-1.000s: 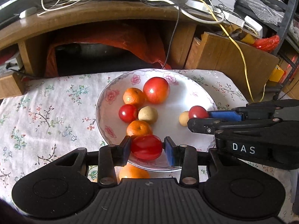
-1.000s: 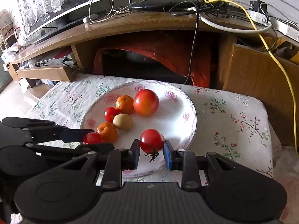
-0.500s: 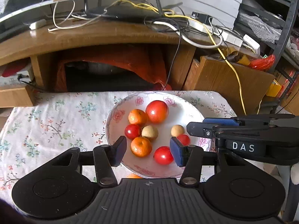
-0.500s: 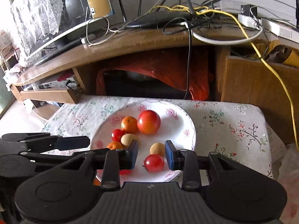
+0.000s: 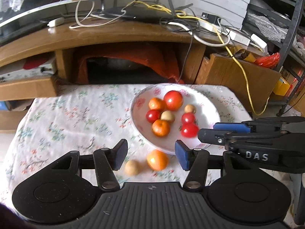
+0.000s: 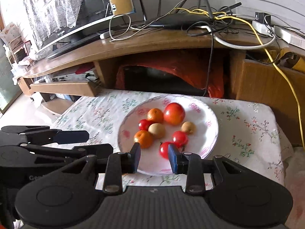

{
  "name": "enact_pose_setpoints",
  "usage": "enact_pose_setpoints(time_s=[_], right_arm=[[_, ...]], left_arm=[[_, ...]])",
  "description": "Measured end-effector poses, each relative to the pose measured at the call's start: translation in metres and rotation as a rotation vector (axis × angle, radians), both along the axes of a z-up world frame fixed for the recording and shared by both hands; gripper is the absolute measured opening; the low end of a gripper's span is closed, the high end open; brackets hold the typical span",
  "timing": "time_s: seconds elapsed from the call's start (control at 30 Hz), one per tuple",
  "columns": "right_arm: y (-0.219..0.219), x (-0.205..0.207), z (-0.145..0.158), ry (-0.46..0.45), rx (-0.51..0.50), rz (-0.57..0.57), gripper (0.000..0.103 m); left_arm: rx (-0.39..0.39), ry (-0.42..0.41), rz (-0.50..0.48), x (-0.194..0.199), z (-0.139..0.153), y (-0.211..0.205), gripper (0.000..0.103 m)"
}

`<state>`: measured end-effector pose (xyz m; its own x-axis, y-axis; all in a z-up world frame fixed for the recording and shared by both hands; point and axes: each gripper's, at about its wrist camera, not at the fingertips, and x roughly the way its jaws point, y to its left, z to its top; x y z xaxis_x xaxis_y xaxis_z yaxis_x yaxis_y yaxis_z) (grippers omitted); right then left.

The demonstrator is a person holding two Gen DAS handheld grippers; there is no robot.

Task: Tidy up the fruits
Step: 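Move both open tools back toward the remaining tangerine and tan fruit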

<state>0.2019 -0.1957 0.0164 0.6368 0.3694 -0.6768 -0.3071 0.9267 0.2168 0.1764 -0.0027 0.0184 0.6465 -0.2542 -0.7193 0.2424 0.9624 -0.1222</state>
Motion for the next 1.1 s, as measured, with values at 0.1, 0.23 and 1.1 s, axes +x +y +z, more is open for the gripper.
enact_pose_setpoints(time_s=[0.1, 0.23, 1.1], right_arm=[[0.008, -0.008, -0.002, 0.019, 0.010, 0.012, 0.032], [0.019, -0.017, -0.009, 0.040, 0.001, 0.043, 0.032], [0.065, 0.003, -0.066, 0.025, 0.002, 0.115, 0.032]], left_arm=[[0.006, 0.023, 0.025, -0.004, -0.004, 0.011, 0.063], [-0.005, 0.033, 0.051, -0.008, -0.005, 0.030, 0.063], [0.051, 0.110, 0.009, -0.010, -0.040, 0.050, 0.066]])
